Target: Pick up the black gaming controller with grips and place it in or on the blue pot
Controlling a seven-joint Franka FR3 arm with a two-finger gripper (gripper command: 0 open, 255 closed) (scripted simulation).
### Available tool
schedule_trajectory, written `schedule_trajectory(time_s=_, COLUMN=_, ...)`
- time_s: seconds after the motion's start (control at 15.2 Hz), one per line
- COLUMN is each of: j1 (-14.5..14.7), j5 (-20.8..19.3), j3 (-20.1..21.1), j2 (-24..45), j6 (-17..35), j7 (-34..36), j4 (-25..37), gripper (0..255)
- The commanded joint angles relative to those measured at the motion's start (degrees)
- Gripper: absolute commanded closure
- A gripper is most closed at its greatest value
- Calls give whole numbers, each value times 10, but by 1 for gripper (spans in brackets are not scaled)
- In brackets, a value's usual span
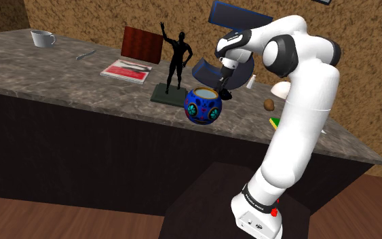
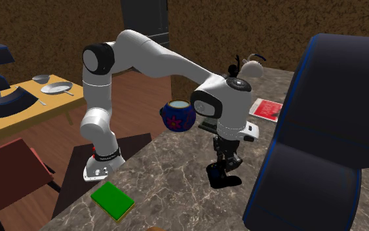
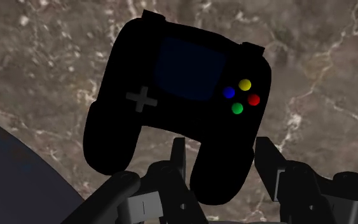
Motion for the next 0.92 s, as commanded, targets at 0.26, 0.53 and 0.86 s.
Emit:
schedule_trajectory(time_s=0.26, j1=2, j5=-12, j3=-4, j2=-14, j6=-41, j7=9, j4=30, gripper=255)
schedule_trajectory(time_s=0.53, j1=2, j5=-17, j3=-5, j2=-20, j6=-69, j7=14, j4=54, gripper=255)
schedule_trajectory(time_s=0.86, j1=0, j5=-21, j3=-7, j2=-24, j6=-106, j7=19, j4=89, gripper=255)
